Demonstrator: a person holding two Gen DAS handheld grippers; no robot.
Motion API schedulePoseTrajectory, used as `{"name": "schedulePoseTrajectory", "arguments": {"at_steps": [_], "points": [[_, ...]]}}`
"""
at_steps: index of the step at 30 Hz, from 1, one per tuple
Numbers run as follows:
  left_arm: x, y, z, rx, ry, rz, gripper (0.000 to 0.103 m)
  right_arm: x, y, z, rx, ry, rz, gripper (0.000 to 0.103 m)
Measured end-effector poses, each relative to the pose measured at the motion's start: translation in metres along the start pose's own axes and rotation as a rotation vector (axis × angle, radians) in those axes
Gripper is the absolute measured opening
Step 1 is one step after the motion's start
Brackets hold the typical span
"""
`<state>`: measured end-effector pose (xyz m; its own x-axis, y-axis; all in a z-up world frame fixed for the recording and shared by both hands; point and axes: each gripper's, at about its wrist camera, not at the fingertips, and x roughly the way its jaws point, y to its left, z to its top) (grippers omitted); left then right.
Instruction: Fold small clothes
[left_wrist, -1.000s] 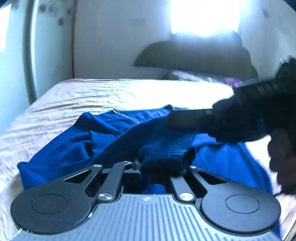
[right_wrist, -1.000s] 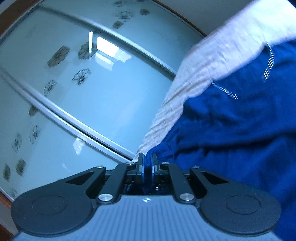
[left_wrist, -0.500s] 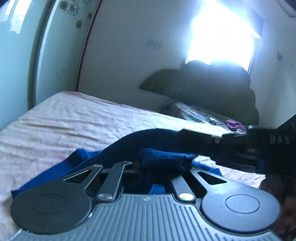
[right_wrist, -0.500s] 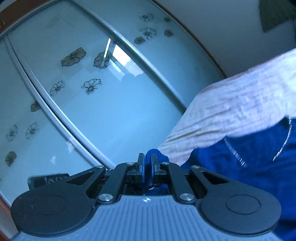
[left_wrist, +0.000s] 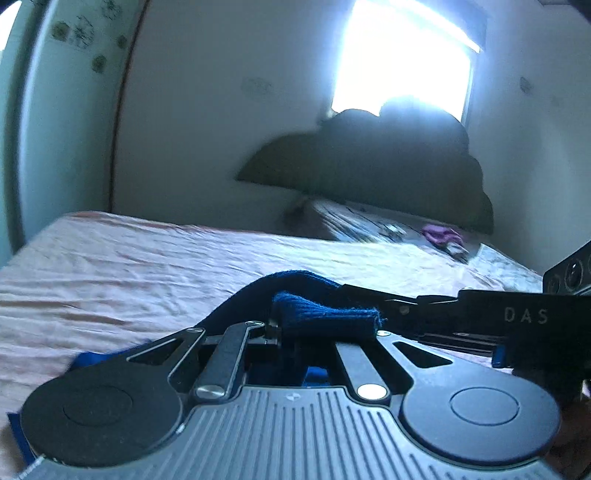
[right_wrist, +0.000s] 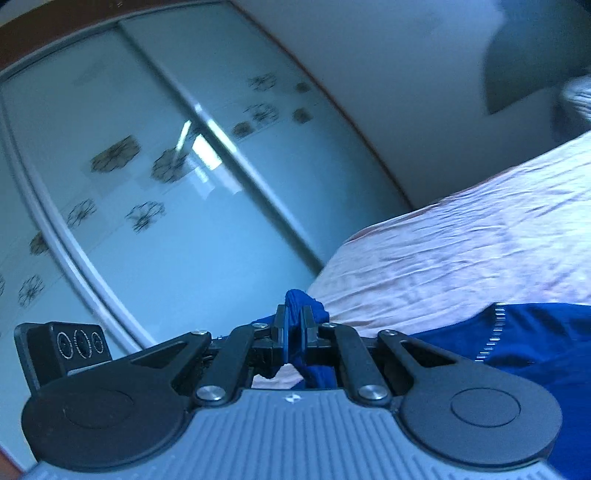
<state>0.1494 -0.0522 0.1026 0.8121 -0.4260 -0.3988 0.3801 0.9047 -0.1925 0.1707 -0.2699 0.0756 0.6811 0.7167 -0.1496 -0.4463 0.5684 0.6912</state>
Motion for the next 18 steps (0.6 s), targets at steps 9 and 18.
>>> {"name": "schedulePoseTrajectory", "arguments": {"at_steps": [9, 18], "points": [[0.058, -0.039, -0.020, 0.056, 0.115, -0.058, 0.004, -0.037, -0.055, -0.009, 0.067, -0.045, -0.133, 0.007], [0.092, -0.065, -0.044, 0.091, 0.199, -0.088, 0.004, -0.054, -0.099, -0.025, 0.146, -0.053, -0.215, 0.007]]}}
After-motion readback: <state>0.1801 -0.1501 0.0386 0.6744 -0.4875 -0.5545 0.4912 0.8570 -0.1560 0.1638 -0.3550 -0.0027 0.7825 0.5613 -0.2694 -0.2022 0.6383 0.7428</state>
